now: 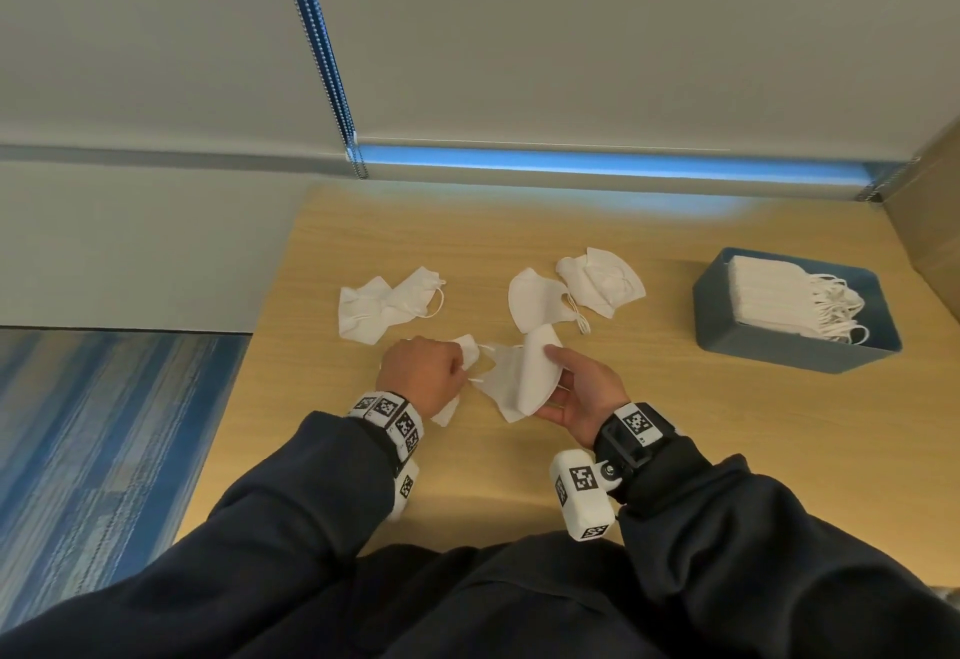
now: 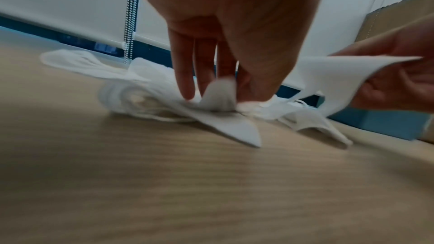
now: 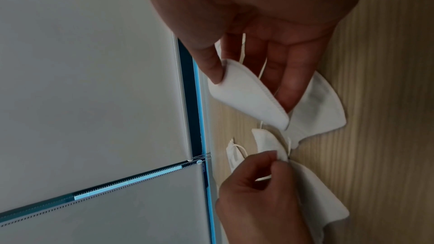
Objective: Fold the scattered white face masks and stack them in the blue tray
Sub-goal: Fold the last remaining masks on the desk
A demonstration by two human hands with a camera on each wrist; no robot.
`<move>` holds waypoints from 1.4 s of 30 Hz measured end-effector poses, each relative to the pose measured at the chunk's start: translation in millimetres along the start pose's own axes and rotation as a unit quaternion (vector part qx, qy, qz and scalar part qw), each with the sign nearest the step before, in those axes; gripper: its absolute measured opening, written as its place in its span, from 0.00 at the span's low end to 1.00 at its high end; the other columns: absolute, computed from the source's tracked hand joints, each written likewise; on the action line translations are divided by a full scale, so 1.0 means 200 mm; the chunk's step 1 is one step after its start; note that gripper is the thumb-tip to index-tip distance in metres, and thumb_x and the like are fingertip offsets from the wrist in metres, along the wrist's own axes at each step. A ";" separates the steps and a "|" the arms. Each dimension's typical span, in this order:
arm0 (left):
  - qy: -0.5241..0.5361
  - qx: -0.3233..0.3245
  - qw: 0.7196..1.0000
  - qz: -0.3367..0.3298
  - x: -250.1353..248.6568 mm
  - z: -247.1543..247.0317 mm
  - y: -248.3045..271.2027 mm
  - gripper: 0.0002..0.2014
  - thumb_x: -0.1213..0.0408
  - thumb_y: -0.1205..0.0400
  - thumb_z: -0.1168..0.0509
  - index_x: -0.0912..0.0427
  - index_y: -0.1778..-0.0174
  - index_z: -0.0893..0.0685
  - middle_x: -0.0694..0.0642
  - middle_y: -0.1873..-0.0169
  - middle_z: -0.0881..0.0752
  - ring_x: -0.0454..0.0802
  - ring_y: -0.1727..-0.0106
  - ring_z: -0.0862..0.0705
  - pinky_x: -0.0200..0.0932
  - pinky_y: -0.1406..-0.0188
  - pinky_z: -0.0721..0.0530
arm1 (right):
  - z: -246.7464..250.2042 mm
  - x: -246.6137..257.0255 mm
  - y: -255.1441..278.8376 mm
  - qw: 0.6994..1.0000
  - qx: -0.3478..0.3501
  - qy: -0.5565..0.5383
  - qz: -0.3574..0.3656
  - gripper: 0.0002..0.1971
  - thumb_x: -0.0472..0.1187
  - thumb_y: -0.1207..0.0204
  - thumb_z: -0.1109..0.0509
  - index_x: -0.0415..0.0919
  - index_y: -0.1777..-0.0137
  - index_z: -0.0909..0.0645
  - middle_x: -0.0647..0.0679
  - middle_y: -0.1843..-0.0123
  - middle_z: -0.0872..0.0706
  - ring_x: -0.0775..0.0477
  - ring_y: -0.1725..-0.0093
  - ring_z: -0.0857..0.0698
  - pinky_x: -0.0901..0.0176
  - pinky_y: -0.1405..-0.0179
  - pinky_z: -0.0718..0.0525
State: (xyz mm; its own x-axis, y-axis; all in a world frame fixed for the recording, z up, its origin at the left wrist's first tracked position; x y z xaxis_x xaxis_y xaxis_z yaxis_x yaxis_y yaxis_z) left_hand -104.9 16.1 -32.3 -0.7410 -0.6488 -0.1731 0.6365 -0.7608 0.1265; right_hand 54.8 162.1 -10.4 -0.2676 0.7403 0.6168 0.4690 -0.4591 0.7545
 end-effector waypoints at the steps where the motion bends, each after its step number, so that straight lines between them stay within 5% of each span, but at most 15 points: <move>1: 0.065 0.000 0.997 0.039 0.04 0.01 0.00 0.10 0.54 0.19 0.34 0.46 0.50 0.08 0.50 0.59 0.08 0.54 0.56 0.11 0.44 0.58 0.15 | -0.01 0.00 0.00 1.000 0.001 -0.001 0.000 0.16 0.39 0.19 0.27 0.35 0.34 0.19 0.35 0.40 0.10 0.33 0.42 0.10 0.35 0.48 0.09; 5: 0.322 -0.047 0.933 0.154 0.15 0.09 0.04 0.05 0.62 0.20 0.28 0.47 0.57 0.08 0.46 0.60 0.09 0.51 0.52 0.10 0.47 0.50 0.13 | -0.03 -0.01 0.01 1.000 0.005 -0.012 -0.004 0.17 0.36 0.18 0.28 0.30 0.32 0.20 0.33 0.41 0.10 0.34 0.46 0.09 0.36 0.50 0.09; 10: 0.282 -0.175 0.943 0.018 -0.07 0.25 0.18 0.07 0.58 0.19 0.31 0.48 0.50 0.07 0.42 0.58 0.08 0.42 0.60 0.12 0.39 0.58 0.17 | -0.10 -0.01 0.03 0.999 0.042 -0.028 -0.005 0.17 0.36 0.15 0.32 0.28 0.29 0.23 0.32 0.43 0.11 0.33 0.48 0.09 0.35 0.54 0.08; 12: 0.207 -0.149 0.964 -0.076 -0.19 0.24 0.23 0.10 0.54 0.19 0.34 0.46 0.48 0.07 0.43 0.54 0.08 0.44 0.58 0.12 0.42 0.58 0.16 | -0.13 0.00 0.06 0.997 0.075 -0.020 0.005 0.19 0.42 0.14 0.32 0.28 0.30 0.20 0.31 0.43 0.10 0.34 0.50 0.09 0.39 0.54 0.08; 15: 0.193 -0.062 0.970 -0.131 -0.24 0.19 0.26 0.12 0.53 0.16 0.36 0.44 0.46 0.07 0.42 0.50 0.10 0.44 0.51 0.13 0.46 0.52 0.16 | -0.13 0.02 0.09 0.992 0.108 0.043 0.042 0.24 0.50 0.20 0.25 0.28 0.36 0.15 0.33 0.47 0.09 0.38 0.52 0.10 0.44 0.51 0.09; 18: 0.309 -0.027 0.944 -0.116 -0.20 0.21 0.26 0.09 0.53 0.17 0.33 0.45 0.51 0.06 0.41 0.55 0.08 0.40 0.55 0.13 0.47 0.52 0.15 | -0.09 0.03 0.12 0.982 0.128 0.112 0.087 0.17 0.36 0.22 0.23 0.25 0.39 0.14 0.31 0.46 0.09 0.36 0.50 0.10 0.43 0.48 0.09; 22: 0.415 -0.114 0.901 -0.051 -0.13 0.30 0.22 0.07 0.52 0.24 0.22 0.45 0.53 0.10 0.39 0.56 0.10 0.41 0.53 0.14 0.38 0.55 0.18 | -0.03 0.05 0.15 0.964 0.126 0.189 0.135 0.13 0.28 0.24 0.24 0.28 0.40 0.12 0.31 0.43 0.09 0.34 0.47 0.09 0.36 0.45 0.11; 26: 0.478 0.054 0.872 -0.088 -0.17 0.34 0.15 0.22 0.57 0.26 0.18 0.46 0.36 0.13 0.38 0.40 0.11 0.35 0.36 0.16 0.40 0.33 0.21 | 0.04 0.09 0.21 0.954 0.162 0.204 0.151 0.18 0.27 0.30 0.20 0.29 0.39 0.12 0.30 0.42 0.09 0.34 0.46 0.09 0.35 0.42 0.12; 32: 0.530 0.081 0.842 -0.059 -0.26 0.26 0.10 0.10 0.63 0.28 0.17 0.58 0.54 0.08 0.57 0.59 0.08 0.50 0.57 0.10 0.56 0.46 0.11 | 0.13 0.12 0.24 0.961 0.134 0.181 0.162 0.09 0.30 0.29 0.19 0.37 0.53 0.15 0.37 0.53 0.07 0.39 0.53 0.09 0.42 0.51 0.11; 37: 0.525 0.096 0.845 -0.046 -0.34 0.21 0.08 0.05 0.63 0.25 0.18 0.56 0.59 0.07 0.53 0.63 0.06 0.44 0.60 0.10 0.48 0.50 0.13 | 0.26 0.11 0.27 0.968 0.113 0.155 0.162 0.04 0.34 0.25 0.21 0.37 0.59 0.13 0.40 0.57 0.08 0.43 0.59 0.10 0.50 0.63 0.10; 42: 0.525 0.095 0.845 -0.037 -0.46 0.18 0.06 0.09 0.59 0.25 0.19 0.61 0.63 0.08 0.49 0.69 0.10 0.41 0.66 0.15 0.42 0.58 0.20 | 0.38 0.12 0.27 0.973 0.093 0.145 0.156 0.07 0.36 0.25 0.21 0.31 0.53 0.10 0.40 0.59 0.09 0.46 0.64 0.14 0.58 0.70 0.15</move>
State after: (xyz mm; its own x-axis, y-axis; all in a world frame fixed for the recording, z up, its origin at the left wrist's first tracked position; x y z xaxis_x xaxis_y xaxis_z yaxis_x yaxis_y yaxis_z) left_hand -36.8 65.6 20.1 -0.1143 -0.3033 -0.9460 0.4773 -0.8519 0.2154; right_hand 138.2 192.7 27.4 -0.3006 0.3976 0.8669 0.7019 -0.5231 0.4834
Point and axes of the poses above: each hand's wrist, its own y-axis away from the middle knuckle, its own z-axis out of the back of the hand, x = y × z, the point moved 1 cm from there along -y, towards the middle knuckle
